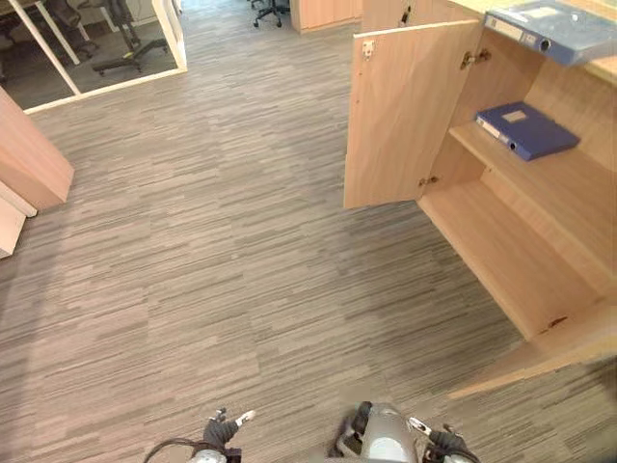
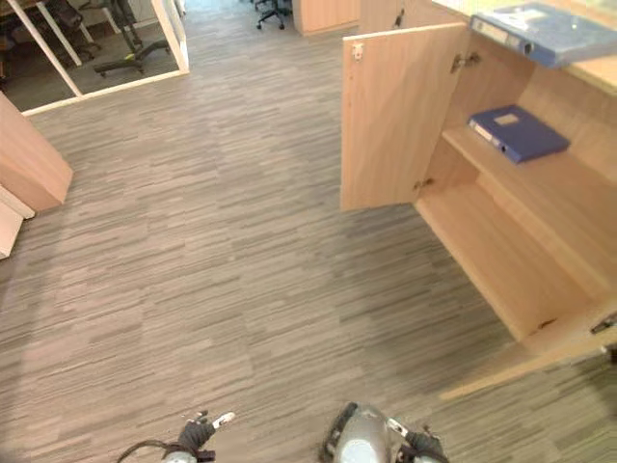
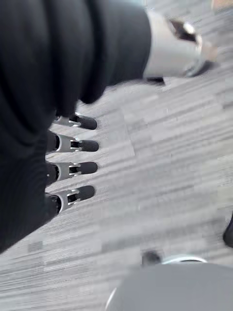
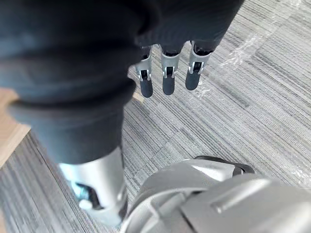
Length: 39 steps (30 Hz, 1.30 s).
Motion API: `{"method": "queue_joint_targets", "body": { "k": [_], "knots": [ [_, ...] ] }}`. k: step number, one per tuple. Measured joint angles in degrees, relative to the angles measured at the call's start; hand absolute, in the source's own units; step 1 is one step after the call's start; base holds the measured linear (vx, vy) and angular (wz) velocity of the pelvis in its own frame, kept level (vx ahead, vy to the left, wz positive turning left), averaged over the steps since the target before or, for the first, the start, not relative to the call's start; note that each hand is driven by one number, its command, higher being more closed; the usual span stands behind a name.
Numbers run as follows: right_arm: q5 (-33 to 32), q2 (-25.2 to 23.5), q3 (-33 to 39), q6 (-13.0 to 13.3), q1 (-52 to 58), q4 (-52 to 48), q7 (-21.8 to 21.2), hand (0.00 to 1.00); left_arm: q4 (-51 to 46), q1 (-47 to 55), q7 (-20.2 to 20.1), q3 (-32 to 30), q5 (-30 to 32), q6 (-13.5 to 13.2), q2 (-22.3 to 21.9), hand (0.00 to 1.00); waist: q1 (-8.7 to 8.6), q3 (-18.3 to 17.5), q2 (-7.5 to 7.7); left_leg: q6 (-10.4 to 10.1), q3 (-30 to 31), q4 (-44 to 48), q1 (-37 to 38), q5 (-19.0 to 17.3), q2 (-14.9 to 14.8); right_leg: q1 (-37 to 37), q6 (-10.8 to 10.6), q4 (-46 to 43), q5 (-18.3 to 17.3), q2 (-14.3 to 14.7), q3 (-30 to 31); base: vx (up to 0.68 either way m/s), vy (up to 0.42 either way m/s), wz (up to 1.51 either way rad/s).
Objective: Walk over to the cabinet, pick up the folder, carry it to the office cabinet, place the folder inside the office cabinet, then close the office cabinet door
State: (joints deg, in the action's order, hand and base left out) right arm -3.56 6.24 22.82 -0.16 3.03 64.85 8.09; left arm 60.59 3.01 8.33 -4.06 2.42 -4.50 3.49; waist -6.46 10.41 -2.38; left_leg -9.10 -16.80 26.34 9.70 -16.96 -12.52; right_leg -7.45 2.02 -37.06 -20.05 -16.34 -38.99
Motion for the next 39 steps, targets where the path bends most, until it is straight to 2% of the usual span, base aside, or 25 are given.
{"method": "queue_joint_targets", "body": {
  "k": [2, 4, 5, 6, 8, 11, 13, 16, 18, 19, 20, 21, 22, 26, 27, 28, 29, 30, 32, 33, 34, 36, 37, 38, 39],
  "knots": [
    [-0.2, 0.2, 0.1, -0.1, 0.0, 0.1, 0.0, 0.00, -0.5, 0.7, -0.1, -0.9, -1.2, 0.0, 0.0, 0.00, 0.77, -0.2, -0.36, -1.1, -2.1, 18.7, -6.7, 1.5, -4.8, 3.7, 0.5, 5.9, 1.2, 4.7, 1.1, 0.32, -0.268, -0.48],
    [-0.3, 0.3, 0.1, -0.1, -0.6, 0.3, 0.0, 0.00, -0.5, 0.5, -0.1, -1.8, -1.3, -0.1, -0.2, 0.00, 1.09, -0.1, -0.33, -0.4, -4.8, 28.4, -10.8, 1.1, -6.9, 7.7, 1.3, 11.9, 3.0, 8.5, 3.5, 0.31, -0.168, -0.77],
    [-0.3, 0.4, 0.1, -0.1, -0.9, 0.5, 0.0, 0.00, -0.6, 0.5, 0.0, -2.1, -1.3, -0.2, -0.3, 0.00, 1.17, 0.1, -0.38, -0.3, -5.1, 28.9, -11.8, 1.1, -6.7, 8.7, 1.4, 13.5, 3.6, 9.4, 4.4, 0.24, -0.093, -0.92],
    [-0.4, 0.4, 0.2, -0.1, -1.6, 0.6, 0.0, 0.00, -0.8, 0.3, 0.2, -3.0, -2.1, -0.5, -0.7, 0.00, 1.45, 0.3, -0.51, -0.2, -5.3, 27.1, -13.8, 1.0, -6.0, 10.3, 1.9, 16.7, 5.4, 11.0, 6.4, 0.22, -0.048, -1.11],
    [-1.3, 0.3, 0.2, 0.1, -2.7, 0.6, 0.1, 0.00, -1.7, 0.2, 0.8, -4.1, -3.1, -0.6, -1.1, 0.00, 2.33, 0.8, -0.45, 0.1, -4.5, 18.9, -16.0, 0.9, -3.8, 11.6, 1.7, 19.7, 6.8, 11.9, 9.8, 0.20, -0.005, -1.13],
    [-2.0, 0.2, 0.0, 0.2, -3.7, 0.5, 0.4, 0.00, -2.1, -0.1, 1.6, -4.9, -3.6, -1.3, -1.3, 0.00, 2.62, 1.5, -0.39, 0.4, 3.1, 2.0, -19.3, 2.5, -0.6, 13.4, 0.4, 22.6, 7.6, 12.0, 14.8, 0.18, 0.068, -0.87],
    [-1.9, -0.1, -0.5, 0.4, -3.7, 0.4, 0.4, 0.00, -1.8, -0.3, 2.4, -6.3, -3.9, -1.6, -1.7, 0.00, 2.72, 1.6, -0.51, -0.4, 11.0, -11.3, -19.2, 6.8, 0.4, 14.1, -1.8, 23.4, 7.0, 11.5, 18.1, 0.22, 0.203, -0.76],
    [-1.7, 0.2, -2.1, 0.3, -2.8, 0.4, 0.4, 0.00, -1.6, -0.1, 3.0, -6.2, -4.5, -1.6, -1.9, 0.00, 2.72, 1.4, -0.70, -0.3, 13.9, -18.7, -17.2, 11.4, 1.5, 15.8, -5.1, 24.5, 6.4, 10.3, 21.3, 0.30, 0.332, -0.62],
    [-1.7, 0.1, -2.1, 0.3, -1.5, 0.2, 0.4, 0.00, -1.2, 0.0, 3.3, -6.2, -4.5, -1.5, -1.6, 0.00, 2.78, 0.7, -0.51, 1.6, 14.0, -19.9, -15.8, 22.5, 4.6, 16.9, -8.9, 25.4, 6.0, 7.1, 23.8, 0.41, 0.423, -0.56],
    [-1.8, -0.7, -2.0, 0.2, -1.2, 0.2, 0.4, 0.00, -0.8, -0.2, 3.3, -6.1, -4.4, -1.5, -1.1, 0.00, 2.71, 0.3, 1.02, 2.3, 12.8, -19.8, -15.7, 22.0, 6.6, 16.7, -10.3, 25.6, 6.3, 4.9, 24.1, 0.41, 0.386, -0.41],
    [-1.7, -1.5, -1.5, 0.1, -1.0, 0.2, 0.3, 0.00, -0.5, -0.4, 3.4, -5.8, -4.4, -1.5, -0.6, 0.00, 2.90, -0.2, 1.70, 4.2, 10.9, -20.0, -15.7, 20.8, 8.9, 16.3, -12.7, 25.9, 7.7, 2.1, 24.2, 0.38, 0.360, -0.36],
    [-1.7, -2.2, -1.5, 0.0, -1.1, 0.3, 0.2, 0.00, -0.3, -0.4, 3.6, -5.6, -4.7, -1.4, -0.4, 0.00, 2.98, -0.4, 2.09, 5.8, 9.1, -19.9, -15.5, 19.7, 10.9, 15.4, -14.2, 25.9, 9.1, -0.2, 24.5, 0.36, 0.353, -0.46],
    [-1.8, -2.6, -1.2, 0.0, -1.2, 0.2, -0.2, 0.00, -0.4, -0.4, 3.7, -5.3, -4.7, -1.4, -0.3, 0.00, 3.01, -0.5, 2.03, 6.8, 7.7, -19.9, -15.0, 19.0, 12.0, 15.0, -14.6, 25.7, 10.3, -1.6, 24.9, 0.33, 0.374, -0.49],
    [-1.8, -2.8, 0.9, 0.0, -1.1, 0.0, -0.6, 0.00, -0.3, 0.2, 3.7, -4.8, -4.7, -1.4, 0.1, 0.00, 3.51, -0.9, 1.96, 9.2, 4.6, -20.2, -10.6, 15.4, 14.7, 13.0, -14.4, 18.7, 12.7, -5.7, 25.5, 0.27, 0.316, -0.40],
    [-1.8, -2.7, 0.9, 0.1, -0.8, -0.3, -0.6, 0.00, -0.3, 0.6, 3.6, -4.3, -4.5, -1.4, 0.0, 0.00, 3.34, -1.2, 1.84, 9.4, 4.3, -20.6, -8.8, 14.5, 15.5, 10.7, -13.8, 12.1, 13.1, -7.5, 25.5, 0.19, 0.243, -0.27],
    [-1.8, -2.1, 0.8, 0.0, -0.4, -1.1, -0.6, 0.00, -0.3, 1.3, 3.4, -4.0, -4.2, -1.3, -0.3, 0.00, 2.91, -2.3, 1.60, 9.7, 3.9, -22.1, -7.0, 13.4, 16.3, 6.0, -10.9, 3.0, 14.9, -10.0, 24.9, 0.18, 0.231, -0.26],
    [-1.8, -2.0, 0.8, 0.0, -0.5, -1.4, -0.6, 0.00, -0.3, 1.5, 3.3, -4.0, -4.2, -1.3, -0.4, 0.00, 2.78, -2.4, 1.58, 9.8, 3.6, -22.7, -6.2, 13.3, 16.6, 4.2, -8.9, -0.4, 16.1, -11.1, 24.8, 0.16, 0.210, -0.24],
    [-1.8, -1.8, 0.8, 0.1, -0.4, -2.2, -0.6, 0.00, -0.3, 1.7, 3.2, -4.0, -4.2, -1.2, -0.5, 0.00, 2.46, -2.4, 1.42, 10.3, 3.1, -23.5, -4.7, 12.9, 16.9, 1.9, -4.4, -5.7, 19.0, -13.0, 23.5, 0.10, 0.122, -0.18],
    [-1.8, -1.7, 0.8, 0.3, -0.6, -2.4, -0.6, 0.00, -0.3, 1.7, 3.1, -4.0, -4.1, -1.0, -0.5, 0.00, 2.18, -2.2, 1.17, 10.7, 1.8, -24.0, -3.3, 12.6, 16.6, -0.5, -2.8, -11.2, 19.5, -14.8, 21.2, 0.10, 0.068, -0.30],
    [-1.8, -1.4, 0.8, 0.3, -1.1, -2.4, -0.6, 0.00, -0.3, 1.7, 3.1, -3.9, -3.4, -0.8, -0.4, 0.00, 2.10, -1.9, 0.96, 10.7, 1.1, -24.3, -2.1, 12.6, 15.8, -2.0, -4.2, -15.3, 15.8, -15.0, 18.1, 0.09, -0.005, -0.49],
    [-1.7, -1.2, 0.6, 0.4, -1.3, -2.5, -0.7, 0.00, -0.4, 1.6, 3.1, -3.6, -2.8, -0.7, -0.3, 0.00, 2.01, -1.5, 0.24, 10.7, 0.6, -24.3, -1.2, 12.6, 14.2, -2.9, -6.1, -16.3, 11.3, -12.9, 15.2, 0.09, -0.050, -0.47],
    [-1.7, -1.1, 0.3, 0.5, -1.3, -3.0, -0.8, 0.00, -0.3, 1.5, 3.1, -3.4, -2.4, -0.7, -0.2, 0.00, 1.89, -0.9, -0.77, 10.3, 0.0, -24.3, -0.3, 12.4, 11.8, -4.2, -6.3, -14.0, 7.4, -8.9, 10.9, 0.05, -0.131, -0.42],
    [-1.2, -1.1, -0.5, 0.5, -1.3, -3.2, -0.8, 0.00, 0.0, 1.1, 3.2, -2.7, -2.3, -0.7, -0.1, 0.00, 1.76, -0.6, -0.87, 9.7, -0.6, -24.2, -0.2, 12.0, 10.4, -5.5, -6.4, -8.3, 6.6, -5.9, 8.4, 0.08, -0.278, -0.40],
    [-0.7, -1.5, -0.4, 0.5, -1.3, -3.2, -0.9, 0.00, 0.9, 0.3, 3.1, -2.4, -2.1, -0.7, 0.2, 0.00, 1.79, -0.2, 0.09, 8.5, -1.5, -24.3, 0.1, 11.4, 10.5, -5.8, -6.4, 0.8, 7.7, -4.0, 5.9, 0.06, -0.276, -0.34],
    [-0.5, -1.9, -0.4, 0.5, -1.2, -3.1, -0.9, 0.00, 0.9, 0.0, 3.1, -2.4, -2.1, -0.7, 0.4, 0.00, 2.00, 0.1, 1.31, 7.9, -1.8, -24.3, 0.5, 11.0, 11.4, -5.2, -3.9, 5.9, 9.4, -3.6, 4.9, 0.07, -0.350, -0.43]
  ]
}}
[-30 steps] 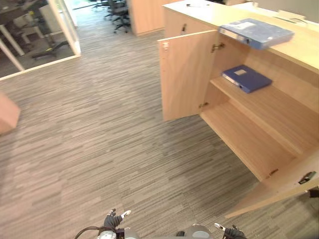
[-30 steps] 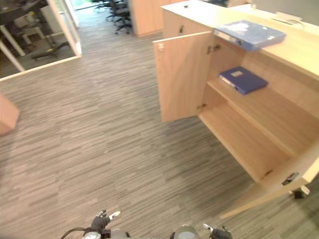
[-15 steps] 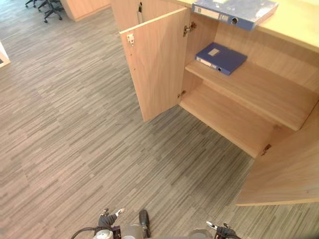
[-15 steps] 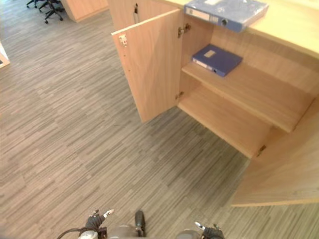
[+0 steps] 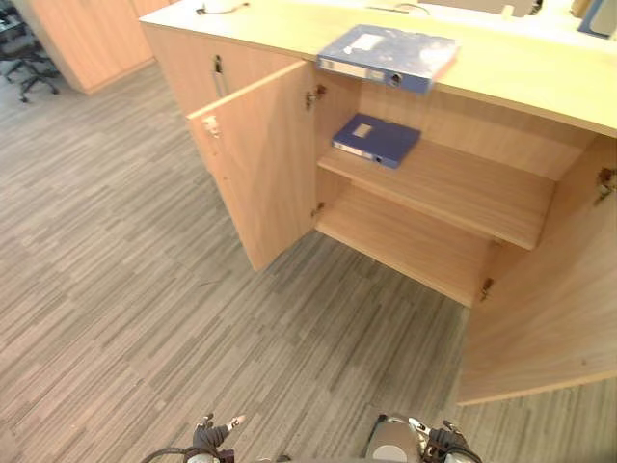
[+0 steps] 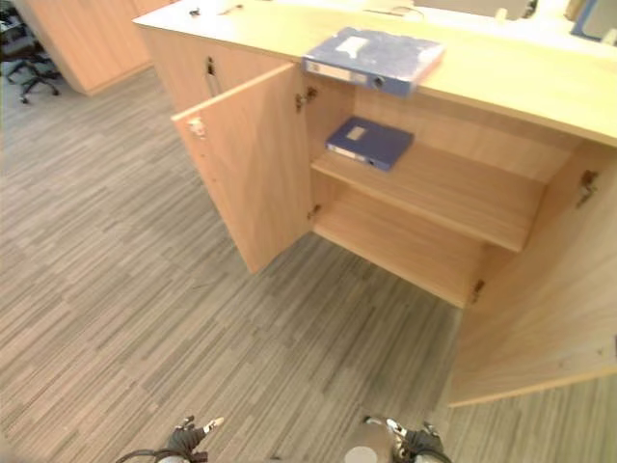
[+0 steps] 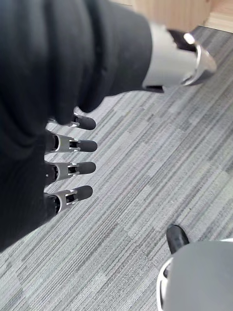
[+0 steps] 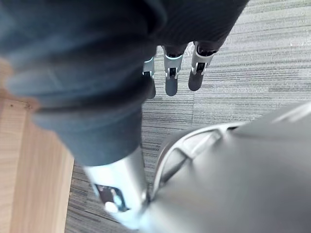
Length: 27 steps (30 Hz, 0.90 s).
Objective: Walk over to the cabinet, pick up the folder, carry it to the office cabinet, place the folder inside the office cabinet, then close the office cabinet door
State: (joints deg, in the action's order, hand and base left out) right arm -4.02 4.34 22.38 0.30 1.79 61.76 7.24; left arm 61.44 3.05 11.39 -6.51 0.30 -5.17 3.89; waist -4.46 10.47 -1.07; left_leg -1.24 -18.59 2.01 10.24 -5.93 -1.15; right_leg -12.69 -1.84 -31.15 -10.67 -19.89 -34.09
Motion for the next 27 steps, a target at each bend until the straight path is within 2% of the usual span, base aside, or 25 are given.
{"method": "queue_joint_targets", "body": {
  "k": [1, 2, 3, 7, 9, 11, 12, 13, 15, 16, 18, 21, 22, 23, 25, 26, 27],
  "knots": [
    [0.5, 0.8, 0.2, 0.0, -0.6, 1.0, 0.0, 0.00, 1.2, -1.0, -0.2, 0.3, 0.3, 0.2, -1.6, 0.00, 0.34, 0.8, -1.42, -1.6, -0.2, -0.4, 0.6, -0.7, -0.9, 0.7, 2.8, 1.3, -0.1, 1.9, -0.8, 0.04, -0.259, -0.40],
    [0.7, 1.3, 0.2, 0.0, -0.6, 1.0, 0.0, 0.00, 1.5, -1.4, -0.5, 1.1, 1.0, 0.2, -2.3, 0.00, -0.02, 0.7, -2.52, -1.7, -0.3, -0.7, 0.4, -0.7, -1.6, 0.7, 3.1, 1.9, -0.3, 3.1, -0.9, 0.03, -0.271, -0.34],
    [0.7, 1.2, 0.3, 0.0, -1.0, 1.0, 0.0, 0.00, 1.6, -1.5, -0.7, 1.3, 1.8, 0.2, -2.5, 0.00, -0.59, 0.8, -2.51, -1.8, -0.3, -0.9, 0.6, -0.8, -2.2, 0.5, 3.6, 1.6, -1.3, 3.7, -1.0, 0.01, -0.199, -0.11],
    [0.7, 1.0, 1.4, -0.3, -0.7, 1.6, 0.0, 0.00, 1.6, -1.8, -1.0, 1.0, 2.6, 0.4, -2.6, 0.00, -0.67, 0.8, -2.44, -2.7, 0.1, -2.3, 2.0, -1.2, -4.3, 1.9, 3.5, 1.9, -3.8, 5.9, -2.3, 0.00, -0.163, 0.06],
    [0.7, 0.5, 2.5, -0.3, 0.3, 1.7, 0.0, 0.00, 2.0, -1.6, -1.1, 1.0, 2.5, 0.7, -2.4, 0.00, -0.76, 0.6, -2.54, -4.4, 0.0, 0.7, 1.8, -2.7, -7.1, 4.4, 3.5, 4.1, -4.3, 8.4, -3.6, 0.05, -0.141, 0.13],
    [0.5, 0.0, 2.8, -0.3, 0.8, 2.3, 0.1, 0.00, 1.7, -1.8, -1.3, 1.2, 2.4, 0.7, -1.7, 0.00, -0.75, 0.3, -2.21, -6.4, -1.6, 11.2, -2.2, -3.9, -9.8, 6.3, 3.7, 7.0, -4.4, 9.8, -4.6, 0.10, -0.169, 0.19],
    [0.4, -0.1, 2.4, -0.3, 1.2, 3.1, 0.1, 0.00, 1.5, -1.8, -1.5, 1.2, 2.4, 0.7, -1.1, 0.00, -0.94, -0.1, -1.38, -7.0, -3.5, 20.3, -5.8, -4.1, -11.9, 8.0, 3.2, 9.6, -3.4, 10.6, -4.8, 0.19, -0.154, 0.02],
    [0.4, 0.0, 2.0, -0.3, 1.6, 3.2, 0.1, 0.00, 0.9, -1.5, -1.7, 1.0, 1.9, 0.6, -1.0, 0.00, -0.85, -0.2, -1.50, -7.8, -4.9, 30.9, -9.0, -3.3, -15.1, 10.6, 3.4, 12.1, -2.6, 12.0, -4.5, 0.21, -0.111, -0.11],
    [0.4, 0.3, 0.4, -0.3, 1.4, 3.2, 0.2, 0.00, 0.2, -1.1, -1.6, 0.6, 1.6, 0.4, -1.0, 0.00, -0.42, -0.2, -1.47, -8.1, -6.7, 41.9, -11.8, -3.7, -19.0, 13.3, 4.5, 14.8, -2.0, 14.0, -2.7, 0.20, 0.002, -0.50],
    [0.5, 0.6, 0.0, -0.3, 0.8, 3.2, 0.3, 0.00, -0.7, -0.9, -1.6, 0.3, 1.5, 0.3, -0.8, 0.00, 0.02, -0.1, -1.19, -7.4, -7.5, 46.6, -13.4, -5.1, -19.8, 14.7, 4.8, 16.7, -1.3, 14.8, -0.4, 0.22, 0.067, -0.91],
    [0.5, 1.0, 0.0, -0.3, -0.1, 3.3, 0.4, 0.00, -1.3, -0.9, -1.6, -0.3, 1.2, 0.2, -0.9, 0.00, 0.77, -0.1, -1.20, -7.4, -7.6, 46.5, -15.7, -6.7, -19.4, 15.9, 5.4, 18.6, 0.0, 15.3, 2.1, 0.18, 0.083, -0.85],
    [0.7, 1.0, 0.0, -0.2, -0.9, 3.3, 0.4, 0.00, -1.5, -1.2, -1.4, -1.3, -0.7, -0.6, -0.9, 0.00, 1.96, 0.1, -0.91, -7.0, -4.5, 33.5, -19.2, -7.7, -16.9, 17.0, 4.6, 19.4, 0.6, 14.0, 6.7, 0.17, 0.149, -0.88],
    [0.7, 1.0, -0.2, -0.2, -1.1, 3.3, 0.4, 0.00, -1.5, -1.2, -1.0, -1.9, -1.5, -0.8, -0.9, 0.00, 2.10, 0.4, -0.47, -6.6, -1.8, 24.6, -19.4, -6.8, -14.9, 17.8, 3.0, 20.0, 0.8, 12.7, 8.4, 0.18, 0.206, -0.60],
    [0.7, 1.0, -0.6, -0.2, -0.8, 3.3, 0.4, 0.00, -1.5, -1.2, -0.9, -2.3, -1.7, -0.8, -0.9, 0.00, 2.14, 0.4, -0.27, -5.9, -0.4, 20.5, -19.2, -5.6, -14.0, 18.3, 2.0, 20.3, 0.8, 11.8, 9.0, 0.23, 0.290, -0.57],
    [0.7, 1.2, -2.5, -0.2, 0.5, 3.2, 0.4, 0.00, -1.3, -0.9, -0.3, -3.8, -3.4, -0.9, -1.1, 0.00, 2.28, 0.4, -0.21, -5.0, 3.2, 11.7, -19.1, 0.2, -11.5, 20.4, -2.5, 21.2, 0.8, 9.6, 10.2, 0.25, 0.325, -0.28],
    [0.7, 1.3, -2.9, -0.2, 0.8, 3.2, 0.4, 0.00, -1.4, -0.6, -0.2, -4.3, -3.9, -0.9, -1.2, 0.00, 2.36, 0.3, -0.44, -4.7, 3.9, 10.3, -19.0, 2.4, -11.2, 20.9, -3.9, 21.3, 0.8, 9.3, 10.6, 0.33, 0.407, -0.20],
    [0.7, 1.0, -3.9, -0.2, 0.9, 3.3, 0.4, 0.00, -1.4, -0.5, 0.1, -5.6, -5.1, -1.0, -1.2, 0.00, 2.80, 0.3, -0.23, -4.1, 4.6, 10.3, -18.6, 9.5, -10.5, 22.0, -5.9, 22.0, 0.7, 8.7, 11.1, 0.35, 0.393, -0.15]
  ]
}}
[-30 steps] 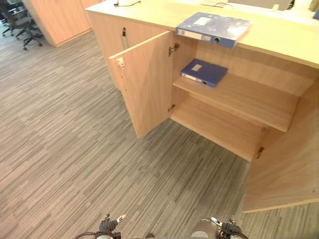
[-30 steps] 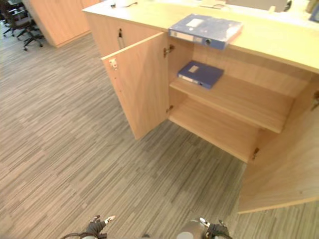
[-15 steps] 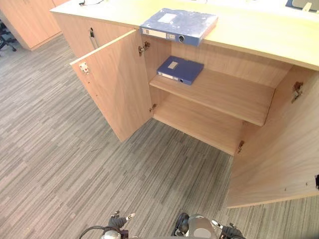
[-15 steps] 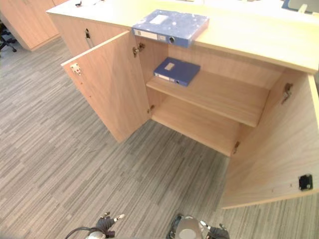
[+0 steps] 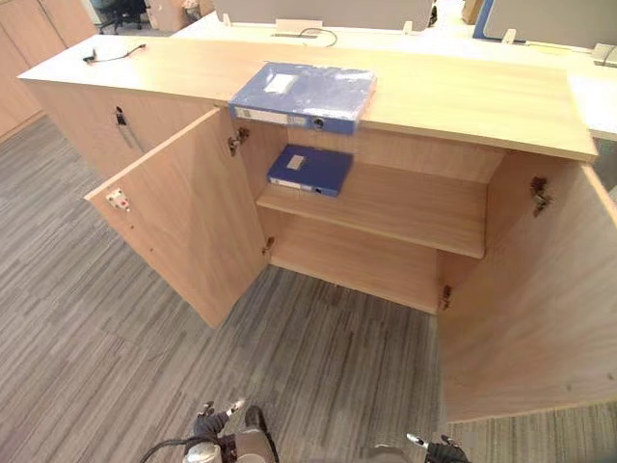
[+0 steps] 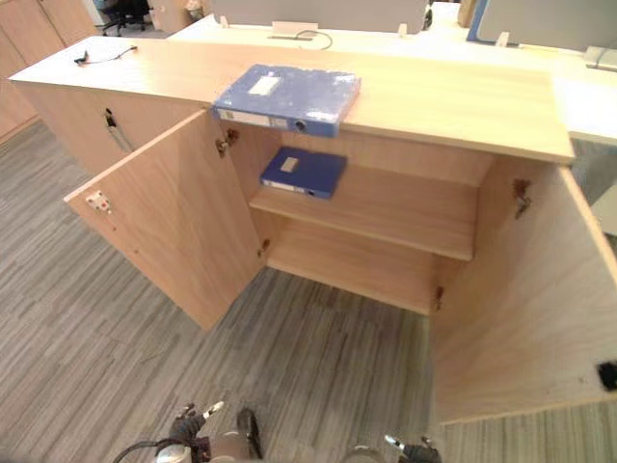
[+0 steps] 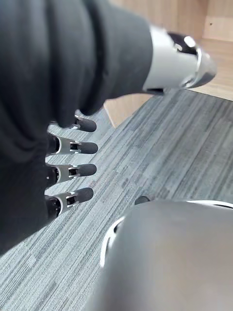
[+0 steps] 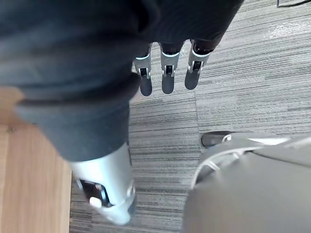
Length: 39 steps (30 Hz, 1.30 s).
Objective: Walk over to the cabinet, pick up the folder, carry it to the office cabinet, place the folder inside the office cabinet, then close the office cabinet door
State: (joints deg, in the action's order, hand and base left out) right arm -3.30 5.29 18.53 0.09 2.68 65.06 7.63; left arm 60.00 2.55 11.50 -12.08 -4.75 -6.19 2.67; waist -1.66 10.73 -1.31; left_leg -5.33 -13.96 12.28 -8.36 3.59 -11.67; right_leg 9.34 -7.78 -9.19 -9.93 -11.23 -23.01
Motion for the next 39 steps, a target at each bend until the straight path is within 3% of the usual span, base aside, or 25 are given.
{"method": "queue_joint_targets", "body": {
  "k": [1, 4, 6, 9, 10, 11, 12, 14, 15, 17, 19, 20, 21, 22, 24, 26, 32, 34, 37, 38, 39],
  "knots": [
    [0.0, -1.7, -0.6, -0.1, 0.0, 0.1, -0.1, 0.00, 0.0, -0.2, 0.4, -0.6, -0.1, 0.0, 1.3, 0.00, 0.28, -0.5, 3.02, 0.8, -1.1, 0.7, 0.2, -1.2, 2.6, 0.7, -1.9, 1.8, 1.5, -2.4, -0.2, 0.35, 0.378, -0.17],
    [0.0, -2.7, -0.2, -0.1, -0.8, 0.5, -0.1, 0.00, 0.0, -0.3, 0.4, -1.8, -0.3, 0.2, 3.0, 0.00, 0.84, -1.5, 5.56, 2.5, -2.4, 4.4, -1.4, -5.5, 6.0, 2.3, -4.7, 6.1, 5.2, -6.0, -0.7, 0.32, 0.286, -0.05],
    [0.1, -2.6, 0.7, -0.1, -0.8, 0.5, -0.3, 0.00, 0.2, 0.4, 0.6, -2.7, -0.3, 0.2, 2.6, 0.00, 1.23, -1.8, 4.81, 3.7, -4.0, 2.8, 1.3, -6.9, 8.6, 3.4, -5.3, 6.5, 9.1, -8.6, -0.8, 0.31, 0.341, -0.19],
    [0.2, -2.8, 2.0, -0.3, -0.8, 0.2, -0.9, 0.00, 0.3, 2.8, 0.7, -3.4, -0.4, 0.4, 2.3, 0.00, 1.48, -2.8, 3.16, 5.1, -6.6, -6.4, 8.0, -6.1, 13.1, -1.0, -5.1, -3.4, 10.0, -14.1, -0.2, 0.24, 0.349, -0.41],
    [0.1, -2.4, 2.9, -0.2, -0.6, -1.0, -0.7, 0.00, 0.8, 3.6, 0.7, -3.4, -0.3, 0.8, 2.1, 0.00, 0.87, -3.2, 2.03, 5.8, -7.4, -8.2, 9.8, -6.5, 14.5, -5.2, -3.7, -11.9, 10.6, -17.2, -0.3, 0.21, 0.350, -0.27],
    [0.1, -1.9, 2.8, 0.0, -0.4, -1.8, -0.7, 0.00, 1.2, 3.7, 0.7, -3.3, -0.3, 0.9, 2.0, 0.00, 0.51, -3.4, 1.71, 6.1, -7.5, -8.4, 10.2, -6.8, 14.8, -6.6, -2.0, -15.4, 10.9, -18.4, -0.6, 0.20, 0.309, -0.07],
    [0.1, -1.3, 2.7, 0.1, -0.6, -2.9, -0.7, 0.00, 1.3, 3.6, 0.6, -2.5, 0.0, 1.3, 2.0, 0.00, -0.56, -3.2, 1.33, 6.4, -7.6, -9.0, 11.3, -7.1, 15.2, -9.2, 3.3, -23.2, 10.7, -20.8, -2.0, 0.12, 0.173, 0.10],
    [0.0, -1.0, 2.5, 0.2, -1.0, -3.8, -0.7, 0.00, 1.3, 2.8, 0.5, -1.5, 1.1, 1.5, 2.3, 0.00, -0.99, -3.0, 1.11, 6.6, -7.4, -9.6, 12.7, -7.2, 14.9, -13.1, 7.6, -34.3, 8.8, -22.5, -5.0, 0.14, 0.095, 0.11],
    [0.0, -1.0, 2.0, 0.3, -1.1, -4.2, -0.6, 0.00, 1.3, 2.3, 0.4, -0.7, 1.9, 1.6, 2.2, 0.00, -0.99, -2.9, 1.02, 6.6, -7.7, -10.2, 13.6, -7.2, 14.7, -14.4, 8.0, -37.8, 7.7, -22.5, -7.1, 0.15, -0.026, -0.01],
    [0.1, -1.0, 1.2, 0.4, -1.8, -4.3, -0.6, 0.00, 0.9, 1.9, 0.4, 1.5, 2.7, 1.6, 2.0, 0.00, -1.11, -2.5, 0.55, 6.6, -8.7, -10.3, 14.9, -7.2, 13.5, -16.5, 6.0, -39.6, 3.6, -20.5, -10.5, 0.11, -0.113, -0.22],
    [0.1, -1.2, -0.9, 0.8, -2.6, -4.6, -0.7, 0.00, 0.1, 0.9, 0.4, 3.4, 2.7, 1.4, 1.2, 0.00, -1.76, -1.9, -0.35, 5.8, -9.2, -10.3, 15.7, -7.2, 11.3, -19.7, 5.0, -33.4, 0.6, -15.0, -11.7, 0.08, -0.219, -0.33],
    [0.0, -1.3, -1.2, 0.7, -2.9, -4.6, -0.8, 0.00, 0.1, 0.4, 0.4, 3.9, 2.6, 1.3, 1.1, 0.00, -1.94, -1.6, -0.30, 5.3, -9.2, -10.3, 15.7, -7.3, 10.9, -20.5, 4.9, -30.4, 0.7, -13.8, -11.4, 0.08, -0.292, -0.15],
    [0.0, -1.5, -1.2, 0.6, -3.2, -4.6, -0.8, 0.00, 0.1, -0.8, 0.4, 4.9, 2.4, 1.1, 1.3, 0.00, -2.15, -0.8, 1.01, 4.0, -9.0, -10.2, 16.1, -7.9, 11.0, -20.8, 4.6, -20.6, 1.6, -11.4, -10.4, 0.06, -0.296, -0.23],
    [0.0, -0.9, -1.0, 0.5, -3.6, -3.9, -0.8, 0.00, 0.4, -1.7, 0.3, 6.1, 2.4, 1.2, 0.0, 0.00, -1.78, 0.9, 0.17, 3.4, -8.8, -11.1, 17.1, -8.0, 10.3, -19.3, 5.9, -17.3, 2.6, -8.7, -9.7, 0.05, -0.285, -0.36],
    [0.0, 0.2, -0.5, 0.5, -3.7, -3.3, -0.8, 0.00, 0.9, -1.6, 0.0, 8.1, 2.6, 1.2, -1.1, 0.00, -2.16, 0.7, -1.77, 2.3, -7.7, -12.5, 17.3, -7.6, 8.5, -19.3, 6.9, -15.9, 2.5, -5.6, -9.5, 0.03, -0.210, -0.36],
    [0.0, 0.5, 1.4, -0.2, -2.7, -2.1, -0.8, 0.00, 1.3, -2.3, -0.4, 8.9, 4.1, 1.1, -1.7, 0.00, -2.34, 0.8, -1.60, 1.6, -6.9, -13.5, 18.0, -7.2, 7.3, -18.9, 7.3, -16.8, -0.3, -4.5, -10.6, 0.07, -0.267, 0.00],
    [0.0, 0.0, 5.1, -0.6, -0.1, -1.8, -0.8, 0.00, 1.5, -2.1, -1.3, 7.1, 5.2, 1.2, -1.8, 0.00, -2.12, 0.5, -1.56, -1.3, -4.3, -14.3, 19.3, -6.6, 4.1, -15.6, 7.4, -15.5, -2.7, -1.8, -14.2, 0.05, -0.093, 0.24],
    [-0.1, -1.1, 5.0, -0.6, -0.4, -1.7, -0.8, 0.00, 1.4, -1.8, -1.9, 6.4, 5.2, 1.3, -0.4, 0.00, -1.81, -0.3, -0.38, -3.7, -5.0, -3.0, 14.6, -8.7, 2.4, -13.5, 7.6, -12.6, -3.0, -1.2, -14.5, 0.11, -0.098, 0.15],
    [-0.2, -1.2, 3.7, -0.5, -0.2, -1.0, -0.8, 0.00, 1.1, -1.0, -1.9, 5.8, 4.3, 1.3, 1.2, 0.00, -1.45, 0.1, 0.90, -3.8, -6.7, 19.6, 6.9, -10.2, -2.8, -8.1, 7.8, -8.2, -1.8, 0.5, -14.9, 0.16, -0.102, 0.06],
    [-0.2, -0.9, 2.6, -0.5, -0.2, -0.7, -0.7, 0.00, 0.6, -0.8, -1.9, 5.1, 3.6, 1.2, 1.2, 0.00, -1.02, 0.0, 0.54, -3.1, -8.3, 28.4, 4.6, -10.9, -5.9, -5.7, 8.3, -7.1, -1.6, 1.3, -14.7, 0.19, -0.002, -0.18],
    [-0.2, -0.7, 2.7, -0.4, -0.5, -0.6, -0.7, 0.00, 0.3, -0.8, -1.8, 5.0, 3.4, 1.1, 1.1, 0.00, -0.81, -0.1, 0.61, -2.9, -9.2, 32.6, 2.7, -12.3, -6.7, -3.7, 7.9, -6.0, -1.2, 1.3, -14.6, 0.20, 0.021, -0.20]
  ]
}}
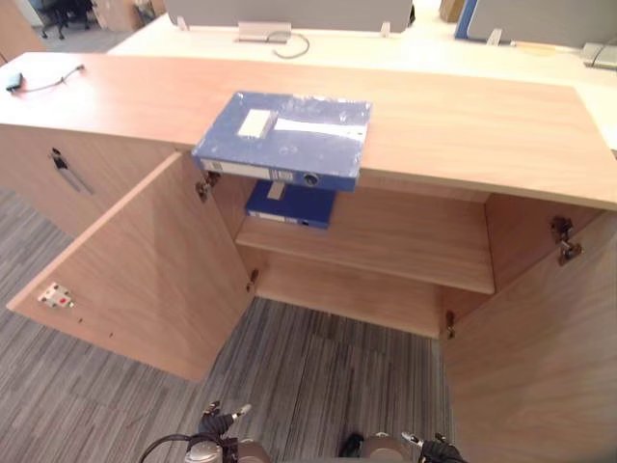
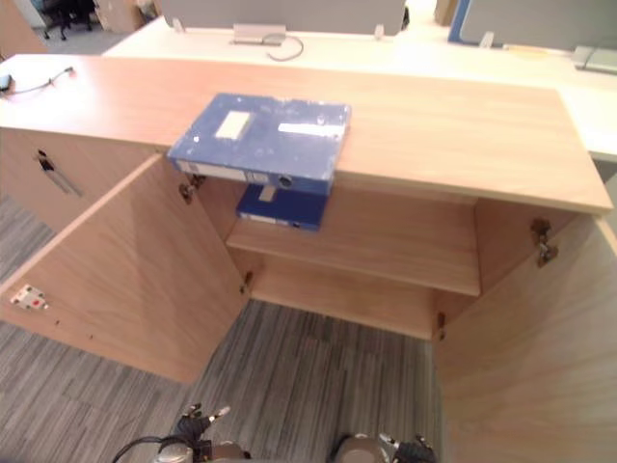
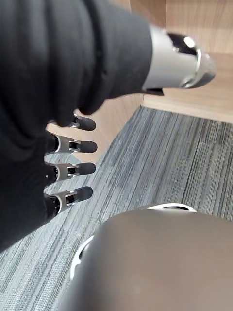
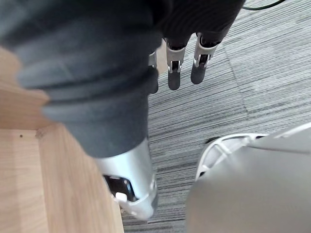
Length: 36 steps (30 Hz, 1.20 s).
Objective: Walk over to the cabinet, pick up the folder, carry it to the office cabinet, place the folder inside the office cabinet, then close the office cabinet door
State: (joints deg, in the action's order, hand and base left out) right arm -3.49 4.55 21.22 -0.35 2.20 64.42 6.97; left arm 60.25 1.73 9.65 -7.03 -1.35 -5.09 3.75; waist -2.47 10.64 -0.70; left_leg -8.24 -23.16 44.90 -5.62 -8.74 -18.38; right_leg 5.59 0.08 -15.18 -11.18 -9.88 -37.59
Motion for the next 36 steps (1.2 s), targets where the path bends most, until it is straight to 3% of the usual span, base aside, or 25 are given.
{"method": "queue_joint_targets", "body": {
  "k": [2, 4, 5, 6, 7, 9, 12, 17, 20, 22, 25, 29, 32, 36],
  "knots": [
    [0.1, 0.4, 0.0, 0.1, -0.6, 0.0, 0.0, 0.00, -0.2, -0.2, 0.0, -0.1, 0.0, -0.5, 0.0, 0.00, 0.48, 0.0, 0.02, 0.1, -0.1, -2.1, -2.8, -1.6, 0.8, 1.3, -0.9, 1.6, 0.9, -0.1, 1.1, 0.19, 0.084, -0.33],
    [0.1, 0.5, -0.1, 0.3, -2.1, 0.0, 0.0, 0.00, -0.3, -0.6, 0.0, -0.2, -0.5, -0.8, -0.1, 0.00, 1.31, 0.1, 0.08, 0.5, 2.3, -13.4, -4.4, -1.4, 4.6, 1.5, -2.3, 1.8, 1.6, -1.4, 3.3, 0.21, 0.212, -0.53],
    [0.1, 0.7, -0.1, 0.4, -2.1, 0.0, 0.0, 0.00, -0.2, -0.5, 0.0, -0.2, -0.5, -0.8, -0.2, 0.00, 1.47, -0.1, -0.13, 1.3, 3.8, -18.9, -4.1, 0.8, 6.1, 1.5, -3.0, 1.8, 1.8, -1.6, 4.1, 0.22, 0.295, -0.56],
    [0.2, 1.3, -0.4, 0.5, -2.6, -0.1, -0.1, 0.00, -0.1, -0.1, 0.0, -0.1, -0.8, -0.8, -1.0, 0.00, 1.75, -0.7, -2.21, 5.0, 7.0, -28.6, -3.3, 9.1, 7.9, 1.5, -5.0, 2.3, 1.9, -0.5, 5.7, 0.20, 0.273, -0.19],
    [0.2, 0.2, -2.0, 0.4, -2.2, 0.0, -0.2, 0.00, -0.3, -0.4, 0.0, 0.1, -1.0, -0.7, -0.5, 0.00, 1.65, -0.5, -0.34, 5.0, 7.7, -31.5, -1.8, 10.2, 10.6, 1.8, -5.5, 4.6, 2.2, -1.6, 7.5, 0.20, 0.226, 0.01],
    [0.2, -0.4, -2.6, 0.4, -2.0, 0.0, -0.1, 0.00, -0.4, -0.4, 0.0, 0.0, -2.0, -1.0, 0.0, 0.00, 1.68, -0.6, 1.07, 6.0, 8.8, -36.7, 0.1, 11.7, 14.1, 2.9, -6.6, 7.6, 3.1, -2.5, 8.8, 0.21, 0.153, 0.43],
    [0.2, -1.2, -3.8, 0.5, -2.8, -0.4, -0.2, 0.00, -1.9, 1.6, 0.0, -0.8, -4.9, -1.0, 0.0, 0.00, 1.97, -0.5, 1.03, 6.8, 8.9, -43.6, 3.9, 13.9, 17.4, 4.7, -7.2, 9.5, 3.9, -4.1, 8.9, 0.14, 0.117, 0.18],
    [0.2, -2.5, -4.6, 0.7, -2.8, -0.9, -0.4, 0.00, -6.3, 3.4, -1.8, 2.6, -11.2, -1.2, 0.5, 0.00, 1.89, -0.5, 1.11, 6.5, 9.6, -47.0, 5.4, 15.0, 18.0, 5.3, -7.4, 10.4, 4.0, -3.7, 9.1, 0.09, 0.022, 0.05],
    [0.3, -2.5, -5.7, 0.5, -2.4, -1.3, -1.1, 0.00, -16.2, 6.1, -4.6, 6.2, -18.8, -1.6, 0.6, 0.00, 1.79, -0.5, 1.13, 6.3, 9.4, -48.0, 5.8, 15.3, 17.9, 5.2, -7.4, 10.9, 4.0, -3.3, 9.5, 0.04, 0.007, -0.07],
    [1.6, -2.4, -6.9, 0.5, -2.3, -1.5, -1.8, 0.00, -25.0, 8.0, -8.2, 8.7, -29.9, -2.8, 0.5, 0.00, 1.66, -0.7, 1.07, 6.3, 9.1, -48.7, 5.9, 15.6, 17.8, 4.8, -7.4, 11.1, 4.0, -3.1, 9.8, 0.01, 0.004, -0.08],
    [3.5, -2.4, -7.8, 0.4, -2.2, -1.6, -2.7, 0.00, -35.5, 9.6, -10.1, 12.0, -41.9, -3.6, 0.4, 0.00, 1.70, -0.8, 1.04, 6.3, 8.1, -49.8, 5.8, 16.2, 17.7, 3.7, -7.3, 11.3, 4.4, -2.9, 11.1, 0.00, 0.024, -0.18],
    [4.9, -2.0, -8.1, -0.4, -1.6, -1.7, -3.1, 0.00, -52.1, 13.8, -9.9, 17.6, -48.4, -3.8, 1.2, 0.00, 1.70, -1.6, 0.98, 6.3, 8.1, -49.8, 5.7, 16.2, 17.9, 3.7, -7.2, 12.3, 5.0, -3.0, 11.2, 0.00, 0.009, -0.04],
    [5.0, -1.1, -9.2, -0.8, -1.4, -1.7, -3.1, 0.00, -61.3, 16.8, -8.9, 16.5, -46.6, -3.8, 0.9, 0.00, 1.81, -2.3, 0.53, 6.4, 8.3, -49.8, 5.7, 16.2, 17.9, 3.8, -7.2, 12.3, 5.0, -2.9, 11.1, -0.01, 0.001, 0.01],
    [4.7, -0.2, -9.2, -0.7, -0.5, -2.0, -2.9, 0.00, -67.8, 18.7, -3.0, 11.0, -33.3, -3.9, -2.8, 0.00, 1.93, -3.1, -0.59, 6.6, 9.2, -49.8, 5.7, 16.5, 17.9, 4.4, -7.2, 12.6, 5.0, -2.6, 10.7, -0.02, -0.003, 0.09]
  ]
}}
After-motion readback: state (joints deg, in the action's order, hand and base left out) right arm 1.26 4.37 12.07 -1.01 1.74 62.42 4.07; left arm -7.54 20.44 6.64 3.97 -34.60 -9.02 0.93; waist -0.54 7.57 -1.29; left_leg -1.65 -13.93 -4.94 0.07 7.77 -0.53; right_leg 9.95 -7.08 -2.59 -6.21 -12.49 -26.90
